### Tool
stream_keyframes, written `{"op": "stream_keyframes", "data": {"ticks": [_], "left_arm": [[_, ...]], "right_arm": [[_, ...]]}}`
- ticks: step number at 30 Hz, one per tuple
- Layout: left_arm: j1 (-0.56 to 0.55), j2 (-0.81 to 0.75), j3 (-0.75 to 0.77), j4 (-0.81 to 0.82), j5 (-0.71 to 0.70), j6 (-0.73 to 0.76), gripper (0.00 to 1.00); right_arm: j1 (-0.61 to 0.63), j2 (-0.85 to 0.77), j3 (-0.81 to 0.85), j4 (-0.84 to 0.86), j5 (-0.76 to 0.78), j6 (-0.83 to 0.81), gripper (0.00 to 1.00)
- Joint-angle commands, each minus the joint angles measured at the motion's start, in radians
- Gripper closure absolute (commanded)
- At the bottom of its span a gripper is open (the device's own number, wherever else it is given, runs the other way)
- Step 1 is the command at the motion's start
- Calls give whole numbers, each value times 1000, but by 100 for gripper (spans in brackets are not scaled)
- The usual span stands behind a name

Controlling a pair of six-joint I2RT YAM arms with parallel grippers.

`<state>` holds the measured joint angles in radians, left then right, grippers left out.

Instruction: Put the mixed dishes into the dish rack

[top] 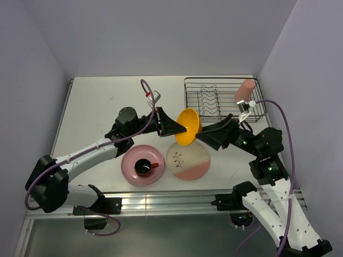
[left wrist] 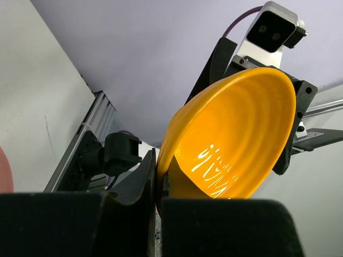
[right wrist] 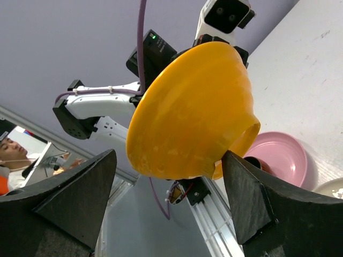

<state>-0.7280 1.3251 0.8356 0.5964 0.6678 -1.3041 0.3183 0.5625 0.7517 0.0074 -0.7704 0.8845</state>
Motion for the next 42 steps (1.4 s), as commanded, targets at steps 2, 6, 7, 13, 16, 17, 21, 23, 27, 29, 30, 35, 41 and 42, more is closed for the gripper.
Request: {"op": "stream_keyframes", "data": {"ticks": [2,6,7,13,16,17,21,23,27,29,30,35,41,42], "left_arm": [[-8,8,3,102,16,-18,100],[-10,16,7,105,13,-20,100],[-11,16,7,105,12,-18,100],[-28,2,46,-16,-28,63,100],[-37,-21,69,-114,-76,118,100],[-40,-33,85,-147,-109,137,100],[-48,-44,97,-211,-135,175,100],[-50,-40,97,-208,-135,174,100],[-60,-35,100,-213,-145,178,100],[-63,-30,100,-207,-142,175,100],[-65,-30,100,-204,-137,174,100],[-65,-26,100,-198,-128,174,99],[-65,-21,91,-185,-117,169,78],[-65,-21,89,-185,-116,169,69]], "right_arm": [[8,2,-6,82,-33,27,16],[19,-4,-14,72,-20,25,22],[21,-4,-11,63,-17,24,24],[36,4,12,-1,37,-12,30],[48,0,28,-44,62,-35,23],[50,-3,28,-46,62,-38,21],[61,-16,18,-26,60,-30,16],[62,-12,20,-35,68,-33,17],[65,-1,12,-18,72,-24,28],[70,4,6,-14,79,-19,37],[71,5,6,-14,79,-19,44],[76,4,2,-14,89,-22,86],[77,-1,9,-17,99,-28,100],[77,-4,8,-20,102,-30,100]]}}
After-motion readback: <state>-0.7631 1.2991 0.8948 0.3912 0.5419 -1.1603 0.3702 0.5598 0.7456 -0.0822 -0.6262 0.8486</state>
